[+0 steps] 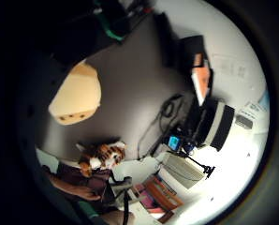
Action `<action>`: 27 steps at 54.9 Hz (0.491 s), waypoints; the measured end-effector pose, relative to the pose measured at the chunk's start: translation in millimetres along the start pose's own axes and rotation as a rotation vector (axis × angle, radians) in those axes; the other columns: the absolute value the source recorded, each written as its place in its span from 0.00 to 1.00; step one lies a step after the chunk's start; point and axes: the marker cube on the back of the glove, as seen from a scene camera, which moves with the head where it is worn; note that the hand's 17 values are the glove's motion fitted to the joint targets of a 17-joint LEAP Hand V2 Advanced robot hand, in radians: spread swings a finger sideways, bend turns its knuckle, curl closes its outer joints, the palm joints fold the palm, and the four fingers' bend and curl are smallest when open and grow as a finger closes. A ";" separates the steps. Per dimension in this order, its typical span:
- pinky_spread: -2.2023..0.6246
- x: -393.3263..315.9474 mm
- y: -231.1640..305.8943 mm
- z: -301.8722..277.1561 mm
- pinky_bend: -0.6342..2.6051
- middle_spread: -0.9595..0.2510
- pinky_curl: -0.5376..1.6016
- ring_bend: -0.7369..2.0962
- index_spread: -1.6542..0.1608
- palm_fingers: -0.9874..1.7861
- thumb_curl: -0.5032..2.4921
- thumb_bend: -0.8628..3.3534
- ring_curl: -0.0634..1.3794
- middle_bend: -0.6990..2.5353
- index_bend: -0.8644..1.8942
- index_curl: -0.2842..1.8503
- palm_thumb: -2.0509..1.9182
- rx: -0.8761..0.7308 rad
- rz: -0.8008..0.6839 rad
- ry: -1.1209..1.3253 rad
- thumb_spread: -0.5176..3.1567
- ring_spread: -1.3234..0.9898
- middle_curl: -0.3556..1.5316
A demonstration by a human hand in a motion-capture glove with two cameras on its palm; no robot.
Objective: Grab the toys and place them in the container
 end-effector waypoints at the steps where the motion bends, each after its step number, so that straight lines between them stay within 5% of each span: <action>1: 0.79 1.0 -2.7 9.3 0.50 0.77 0.41 0.42 0.80 0.30 0.29 0.20 0.31 0.26 0.34 0.22 0.53 -0.019 -0.003 -0.007 0.52 0.56 0.41; 6: 0.79 7.1 -19.1 68.0 0.52 0.80 0.42 0.40 0.79 0.26 0.29 0.20 0.30 0.23 0.35 0.22 0.52 -0.115 -0.008 -0.033 0.50 0.58 0.37; 14: 0.79 20.2 -27.2 91.8 0.57 0.81 0.44 0.43 0.77 0.30 0.29 0.21 0.30 0.23 0.37 0.23 0.54 0.115 0.025 -0.089 0.49 0.59 0.33; 16: 0.77 21.9 -26.4 91.3 0.56 0.79 0.43 0.49 0.76 0.41 0.30 0.22 0.33 0.25 0.39 0.24 0.57 0.164 0.026 -0.093 0.50 0.58 0.33; 21: 0.74 20.9 -28.4 87.1 0.54 0.73 0.42 0.54 0.76 0.47 0.31 0.24 0.35 0.27 0.39 0.25 0.60 0.279 0.043 -0.098 0.51 0.53 0.33; 27: 0.69 17.7 -29.8 75.3 0.55 0.60 0.42 0.62 0.74 0.66 0.35 0.26 0.39 0.33 0.40 0.26 0.67 0.251 0.045 -0.100 0.46 0.46 0.37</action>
